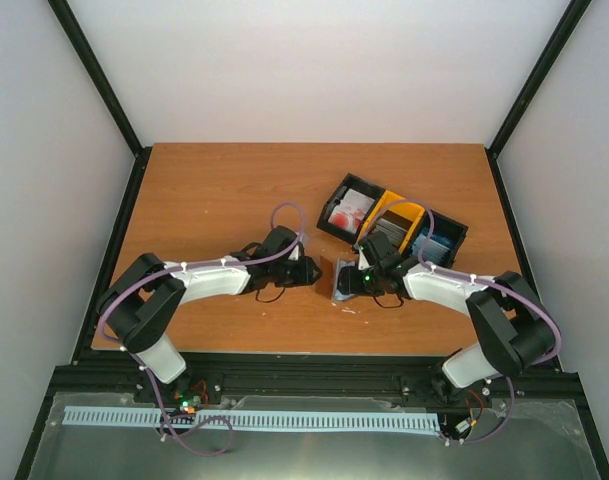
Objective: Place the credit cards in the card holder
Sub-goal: Open the card holder at the center of the board.
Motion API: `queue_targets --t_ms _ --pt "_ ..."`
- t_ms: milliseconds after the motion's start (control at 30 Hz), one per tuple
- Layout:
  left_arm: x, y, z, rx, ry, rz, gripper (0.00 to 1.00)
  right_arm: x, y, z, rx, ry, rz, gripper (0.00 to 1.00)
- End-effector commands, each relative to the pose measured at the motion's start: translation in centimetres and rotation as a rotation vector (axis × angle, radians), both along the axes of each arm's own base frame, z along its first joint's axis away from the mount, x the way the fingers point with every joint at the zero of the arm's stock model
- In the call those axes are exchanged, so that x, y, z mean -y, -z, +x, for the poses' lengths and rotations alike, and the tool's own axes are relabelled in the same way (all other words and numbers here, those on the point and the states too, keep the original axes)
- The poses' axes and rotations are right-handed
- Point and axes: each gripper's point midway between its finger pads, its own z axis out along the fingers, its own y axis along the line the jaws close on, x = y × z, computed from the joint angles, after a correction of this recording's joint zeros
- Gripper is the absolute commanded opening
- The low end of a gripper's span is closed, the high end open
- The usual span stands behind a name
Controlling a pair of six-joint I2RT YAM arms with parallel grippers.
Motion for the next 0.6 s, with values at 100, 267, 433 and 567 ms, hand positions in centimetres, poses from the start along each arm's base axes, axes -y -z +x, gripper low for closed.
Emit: queue_targets --t_ms 100,267,433,567 --pt "-2.4 -1.7 0.8 0.059 -0.127 0.031 0.44 -0.9 0.3 0.8 0.011 -0.030 -0.017 0.65" --pt "-3.7 -2.7 1.2 0.098 -0.201 0.029 0.52 -0.9 0.5 0.9 0.012 -0.035 -0.031 0.71" --pt "-2.5 -4.3 0.6 0.140 -0.124 -0.053 0.66 -1.0 0.5 0.9 0.016 -0.042 -0.036 0.74" --pt "-1.7 -4.3 0.4 0.131 -0.082 -0.074 0.60 -1.2 0.6 1.0 0.017 -0.045 -0.040 0.74"
